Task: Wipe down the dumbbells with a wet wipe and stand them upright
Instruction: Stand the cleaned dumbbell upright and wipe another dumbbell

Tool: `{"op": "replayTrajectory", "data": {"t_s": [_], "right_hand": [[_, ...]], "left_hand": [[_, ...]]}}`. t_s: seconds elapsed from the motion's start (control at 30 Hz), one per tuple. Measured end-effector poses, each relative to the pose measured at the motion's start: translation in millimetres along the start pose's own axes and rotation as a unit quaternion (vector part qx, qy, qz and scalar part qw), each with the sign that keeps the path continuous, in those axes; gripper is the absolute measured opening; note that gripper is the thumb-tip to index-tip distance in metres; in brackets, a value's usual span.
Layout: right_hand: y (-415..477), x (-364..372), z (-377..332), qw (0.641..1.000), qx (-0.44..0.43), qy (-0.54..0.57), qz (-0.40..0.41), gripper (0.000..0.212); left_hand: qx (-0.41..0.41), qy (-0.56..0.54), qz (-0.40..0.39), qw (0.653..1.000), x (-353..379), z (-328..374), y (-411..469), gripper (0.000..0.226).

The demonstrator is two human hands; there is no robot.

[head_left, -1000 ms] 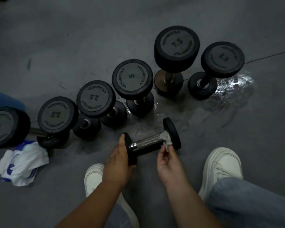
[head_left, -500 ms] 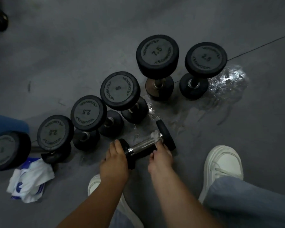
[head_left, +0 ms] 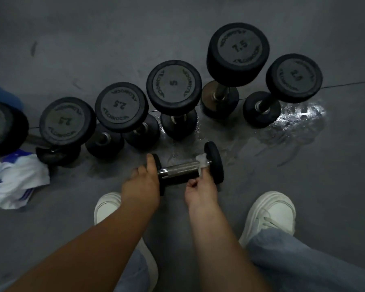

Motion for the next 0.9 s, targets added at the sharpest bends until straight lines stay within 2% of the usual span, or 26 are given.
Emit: {"op": "replayTrajectory", "data": {"t_s": [0.07, 0.2, 0.33, 0.43, 0.5, 0.6, 0.67, 0.77, 0.83, 0.9], "right_hand": [[-1, -10, -2, 1.0, 0.004, 0.013, -0.003, 0.004], [6, -28, 2, 0.995, 0.059, 0.072, 0.036, 0.028], [9, -41, 13, 0.986, 0.137, 0.009, 0.092, 0.033], [4, -31, 3, 0.991, 0.109, -0.032, 0.068, 0.03], [-1, -23, -5, 0.997, 0.072, -0.01, 0.032, 0.031], [-7, -17, -10, 0.999, 0.031, -0.001, 0.009, 0.021], [-6, -18, -6, 0.998, 0.022, -0.063, 0.021, 0.017], [1, -23, -3, 0.987, 0.031, -0.143, 0.07, 0.027], [1, -20, -3, 0.986, 0.035, -0.147, 0.073, 0.031], [-2, -13, -4, 0.993, 0.025, -0.105, 0.056, 0.025]], "left_hand": [[0.0, -0.007, 0.002, 1.0, 1, 0, 0, 0.101], [-0.001, -0.024, -0.005, 1.0, 4, -3, 0, 0.1], [0.004, -0.035, -0.01, 0.999, 2, -3, 2, 0.1], [0.003, -0.038, -0.015, 0.999, 3, -4, 2, 0.104], [0.006, -0.033, -0.016, 0.999, 2, -4, 1, 0.103], [0.012, -0.034, -0.016, 0.999, 0, -4, 2, 0.103], [0.014, -0.034, -0.01, 0.999, -1, -4, 2, 0.103], [0.012, -0.033, -0.004, 0.999, 0, -4, 2, 0.099], [0.013, -0.032, -0.008, 0.999, 0, -4, 2, 0.1], [0.013, -0.033, -0.012, 0.999, 0, -4, 2, 0.1]]}}
Point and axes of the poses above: each hand's wrist, its own y-axis towards the middle knuckle, its own x-axis out of the palm, z = x × y, the point moved 6 cm from there along y, towards the middle knuckle, and after that the axes turned 12 degrees about x, right-handed, at the moved point
